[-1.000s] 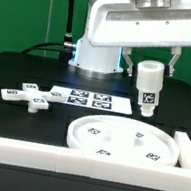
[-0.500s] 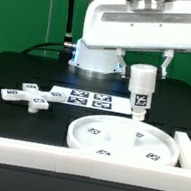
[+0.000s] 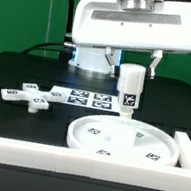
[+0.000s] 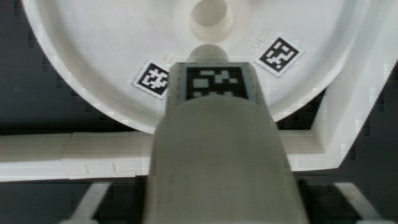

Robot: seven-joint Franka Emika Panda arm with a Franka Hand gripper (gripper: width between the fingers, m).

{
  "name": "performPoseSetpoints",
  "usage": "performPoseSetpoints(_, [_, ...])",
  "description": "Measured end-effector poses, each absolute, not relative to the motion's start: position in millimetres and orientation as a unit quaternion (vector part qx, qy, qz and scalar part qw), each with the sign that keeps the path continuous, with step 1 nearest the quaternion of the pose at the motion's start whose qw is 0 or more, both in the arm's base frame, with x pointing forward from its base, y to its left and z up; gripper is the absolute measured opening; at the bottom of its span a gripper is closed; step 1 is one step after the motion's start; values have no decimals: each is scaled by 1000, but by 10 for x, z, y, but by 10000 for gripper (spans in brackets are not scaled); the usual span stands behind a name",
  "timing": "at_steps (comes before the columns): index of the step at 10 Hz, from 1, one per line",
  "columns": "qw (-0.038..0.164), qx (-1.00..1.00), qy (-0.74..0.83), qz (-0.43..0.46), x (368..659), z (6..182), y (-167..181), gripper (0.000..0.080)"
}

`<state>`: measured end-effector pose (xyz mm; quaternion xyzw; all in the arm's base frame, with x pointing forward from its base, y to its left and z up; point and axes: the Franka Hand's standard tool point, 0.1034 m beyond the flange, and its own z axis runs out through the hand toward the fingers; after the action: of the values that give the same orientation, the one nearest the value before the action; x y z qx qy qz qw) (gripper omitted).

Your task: Assemble round table

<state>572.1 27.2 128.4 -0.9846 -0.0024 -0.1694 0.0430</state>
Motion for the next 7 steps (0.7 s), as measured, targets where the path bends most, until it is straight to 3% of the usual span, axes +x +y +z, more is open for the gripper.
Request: performPoseSetpoints(7, [43,-986,-16,-158,5654,1137,349,409])
